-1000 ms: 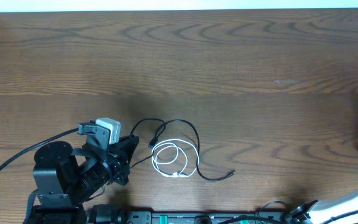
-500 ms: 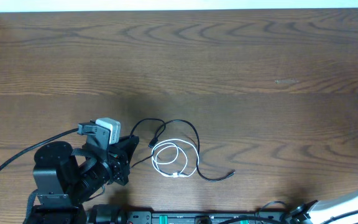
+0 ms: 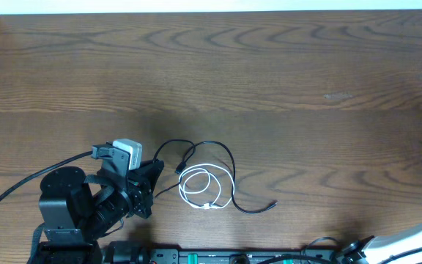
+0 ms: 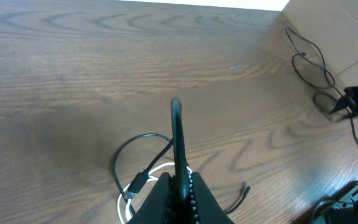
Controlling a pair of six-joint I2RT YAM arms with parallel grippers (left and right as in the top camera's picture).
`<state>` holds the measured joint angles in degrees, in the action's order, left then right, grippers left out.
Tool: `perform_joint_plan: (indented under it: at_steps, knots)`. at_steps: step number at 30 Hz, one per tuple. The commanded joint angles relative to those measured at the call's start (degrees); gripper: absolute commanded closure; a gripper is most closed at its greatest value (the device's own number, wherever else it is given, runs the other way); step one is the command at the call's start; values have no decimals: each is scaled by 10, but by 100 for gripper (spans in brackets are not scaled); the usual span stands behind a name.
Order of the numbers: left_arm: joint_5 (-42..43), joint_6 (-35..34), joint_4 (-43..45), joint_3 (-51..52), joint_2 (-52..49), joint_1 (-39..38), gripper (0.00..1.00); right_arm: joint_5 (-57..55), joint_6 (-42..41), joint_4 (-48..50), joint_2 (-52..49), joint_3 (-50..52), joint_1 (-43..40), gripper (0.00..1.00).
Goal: Untangle cables
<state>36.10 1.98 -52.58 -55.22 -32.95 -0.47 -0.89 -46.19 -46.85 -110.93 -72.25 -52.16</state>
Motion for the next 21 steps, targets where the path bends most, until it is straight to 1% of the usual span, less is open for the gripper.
perform_joint_plan:
  at_steps: [1,3,6,9,11,13,15,17,19,20,21]
  knots:
    - [3,10,-1,-4,1,2,92,134,18,24,1,-18,4,99]
    - [3,10,-1,-4,1,2,92,205,29,42,1,-39,4,99]
    - [3,10,-1,-4,1,2,92,342,41,81,1,-91,4,99]
    - [4,10,-1,-4,1,2,92,468,37,134,1,-164,4,99]
    - [3,10,-1,-4,1,2,92,521,22,173,1,-238,5,99]
    - [3,10,-1,-4,1,2,92,529,25,184,1,-308,4,99]
    - [3,10,-1,-4,1,2,92,524,49,183,1,-368,4,99]
    - [3,10,-1,-4,1,2,92,519,64,181,1,-410,5,99]
    - [3,10,-1,-4,1,2,92,509,65,169,1,-434,5,96]
    - [3,10,-1,-4,1,2,92,506,64,163,1,-439,5,91]
    - [3,10,-1,-4,1,2,92,500,65,145,1,-440,5,82]
